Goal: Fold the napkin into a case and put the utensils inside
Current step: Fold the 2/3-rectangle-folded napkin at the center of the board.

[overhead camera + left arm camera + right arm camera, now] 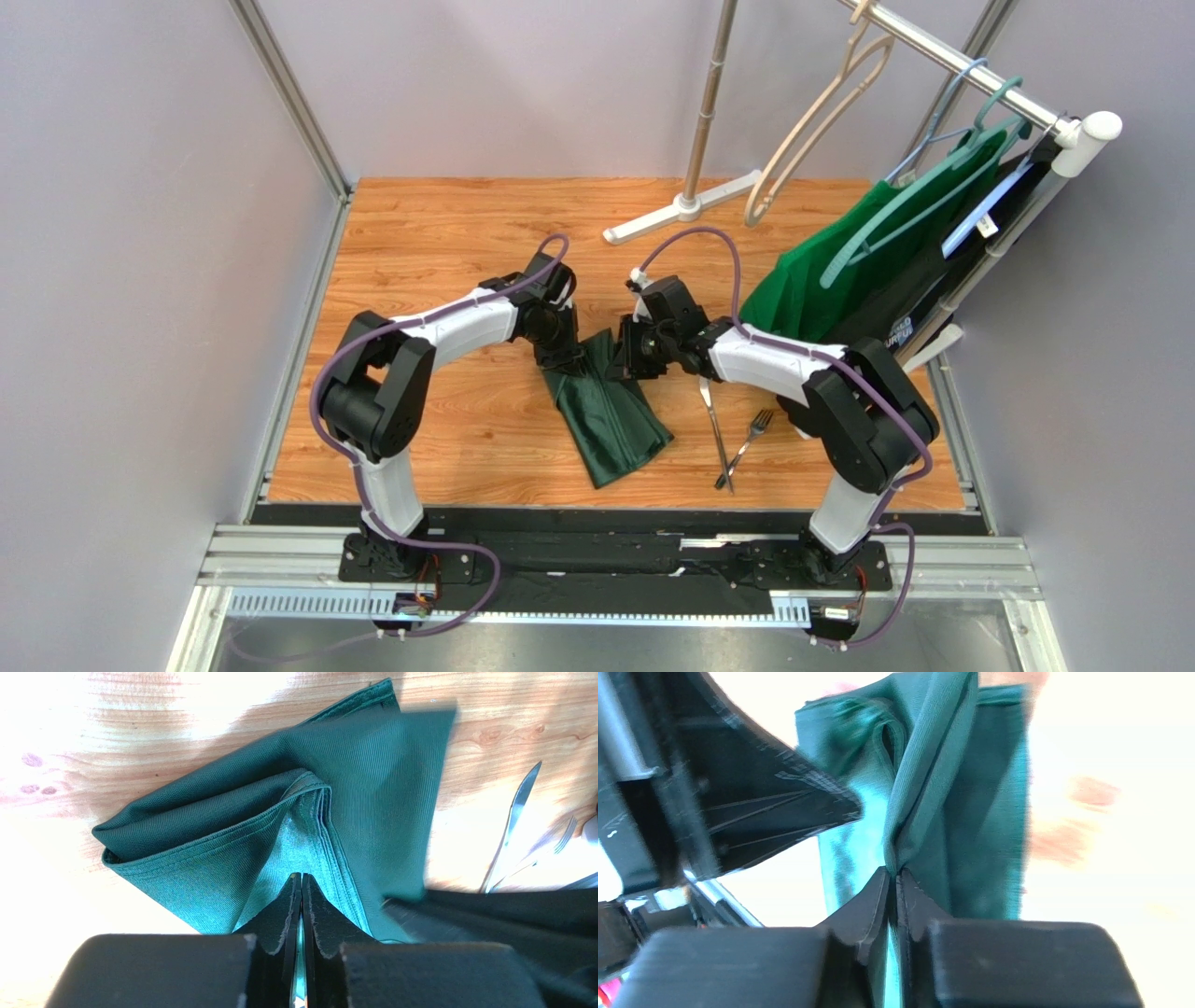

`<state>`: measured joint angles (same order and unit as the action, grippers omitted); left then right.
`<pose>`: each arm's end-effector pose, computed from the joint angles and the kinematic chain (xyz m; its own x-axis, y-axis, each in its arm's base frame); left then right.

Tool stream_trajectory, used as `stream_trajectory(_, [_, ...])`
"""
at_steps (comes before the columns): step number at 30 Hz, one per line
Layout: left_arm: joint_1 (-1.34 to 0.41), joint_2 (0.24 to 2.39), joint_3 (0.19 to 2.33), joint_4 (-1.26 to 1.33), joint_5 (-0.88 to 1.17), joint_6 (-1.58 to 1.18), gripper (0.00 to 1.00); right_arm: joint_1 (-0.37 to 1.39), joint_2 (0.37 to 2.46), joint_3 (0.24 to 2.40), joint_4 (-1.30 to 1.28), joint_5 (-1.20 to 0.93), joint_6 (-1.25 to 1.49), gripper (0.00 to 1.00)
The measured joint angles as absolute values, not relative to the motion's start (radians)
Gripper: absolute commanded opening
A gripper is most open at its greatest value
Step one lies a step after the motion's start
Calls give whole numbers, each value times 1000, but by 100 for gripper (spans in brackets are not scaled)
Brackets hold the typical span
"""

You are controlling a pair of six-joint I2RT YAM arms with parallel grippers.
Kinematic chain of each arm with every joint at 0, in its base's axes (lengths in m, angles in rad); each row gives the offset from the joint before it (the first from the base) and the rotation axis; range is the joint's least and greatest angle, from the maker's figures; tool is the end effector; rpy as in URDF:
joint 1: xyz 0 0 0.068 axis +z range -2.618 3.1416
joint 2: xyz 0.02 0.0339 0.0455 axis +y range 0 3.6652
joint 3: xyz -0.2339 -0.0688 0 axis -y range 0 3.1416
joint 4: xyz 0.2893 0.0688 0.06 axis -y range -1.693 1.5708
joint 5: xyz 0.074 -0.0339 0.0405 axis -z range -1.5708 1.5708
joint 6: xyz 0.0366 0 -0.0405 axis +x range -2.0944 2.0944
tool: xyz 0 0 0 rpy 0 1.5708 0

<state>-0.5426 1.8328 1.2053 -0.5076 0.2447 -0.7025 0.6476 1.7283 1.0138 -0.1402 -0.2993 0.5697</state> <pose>0.3347 -0.2122 0.1189 -0.9728 -0.1454 -0.1802 -0.0524 0.8963 -0.4403 0.3014 0.2415 0.1181 -0.9008 -0.0352 -0.4328 -0.2909 0.7889 0.5414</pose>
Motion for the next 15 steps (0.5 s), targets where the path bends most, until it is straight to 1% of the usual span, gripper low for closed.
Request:
stream_trajectory(1, [-542, 1832, 1205, -508, 246, -700, 15, 636, 1728, 1016, -149, -300, 560, 29])
stream_trajectory(2, [-542, 1831, 1205, -508, 246, -698, 18, 625, 1728, 1017, -158, -299, 551, 32])
stream_trajectory(3, [-542, 1827, 1202, -507, 246, -693, 21, 606, 1728, 1018, -172, -297, 534, 41])
stream_trajectory(4, [-542, 1820, 1197, -507, 251, -689, 28, 593, 1728, 1018, -184, -297, 524, 45])
stream_trajectory(5, [-542, 1812, 1193, -509, 258, -681, 31, 583, 1728, 1018, -197, -295, 518, 48])
stream_trajectory(6, [-542, 1805, 1192, -513, 266, -672, 33, 570, 1727, 1016, -210, -292, 507, 57])
stream_trajectory(8, [-550, 1789, 1192, -514, 284, -658, 36, 546, 1714, 1008, -241, -282, 493, 66])
stream_trajectory(9, [-558, 1780, 1192, -515, 290, -653, 36, 537, 1700, 998, -258, -274, 492, 75])
stream_trajectory(12, [-606, 1747, 1192, -514, 307, -649, 37, 524, 1628, 934, -291, -269, 492, 80])
stream_trajectory(15, [-662, 1713, 1185, -488, 328, -663, 37, 522, 1495, 807, -301, -308, 493, 80])
